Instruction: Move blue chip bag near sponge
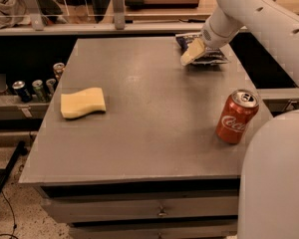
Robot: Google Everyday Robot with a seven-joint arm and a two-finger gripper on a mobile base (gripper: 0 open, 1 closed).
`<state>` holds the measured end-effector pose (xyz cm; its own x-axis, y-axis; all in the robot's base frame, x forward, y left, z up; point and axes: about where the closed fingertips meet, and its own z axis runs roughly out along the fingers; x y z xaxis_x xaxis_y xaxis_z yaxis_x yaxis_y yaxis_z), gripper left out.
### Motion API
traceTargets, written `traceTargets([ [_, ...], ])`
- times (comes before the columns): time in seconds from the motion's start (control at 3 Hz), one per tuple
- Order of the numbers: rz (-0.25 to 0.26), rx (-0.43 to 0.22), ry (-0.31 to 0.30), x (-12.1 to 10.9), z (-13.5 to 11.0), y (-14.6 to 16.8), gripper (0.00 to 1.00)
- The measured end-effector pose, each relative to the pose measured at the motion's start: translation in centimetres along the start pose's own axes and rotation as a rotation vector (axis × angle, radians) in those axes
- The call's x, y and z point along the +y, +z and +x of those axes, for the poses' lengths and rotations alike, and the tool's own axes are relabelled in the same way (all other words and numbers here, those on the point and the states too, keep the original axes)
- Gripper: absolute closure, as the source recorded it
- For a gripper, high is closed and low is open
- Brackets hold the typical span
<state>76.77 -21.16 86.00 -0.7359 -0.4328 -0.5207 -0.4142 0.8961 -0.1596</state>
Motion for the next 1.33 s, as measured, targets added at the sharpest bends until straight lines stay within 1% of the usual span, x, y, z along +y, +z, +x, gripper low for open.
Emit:
traceTargets([
  [0.33,0.002,0.009,0.03,-0.5,0.4,1.0,0.4],
  [0.67,0.002,0.008,0.041,-0.8,0.5,1.3,0.62],
  [1.0,0.001,-0.012,0.028,-0.9,0.1,0.6,0.86],
  [1.33,-0.008,-0.049,-0.02,-0.7,-0.6,-1.0,1.0],
])
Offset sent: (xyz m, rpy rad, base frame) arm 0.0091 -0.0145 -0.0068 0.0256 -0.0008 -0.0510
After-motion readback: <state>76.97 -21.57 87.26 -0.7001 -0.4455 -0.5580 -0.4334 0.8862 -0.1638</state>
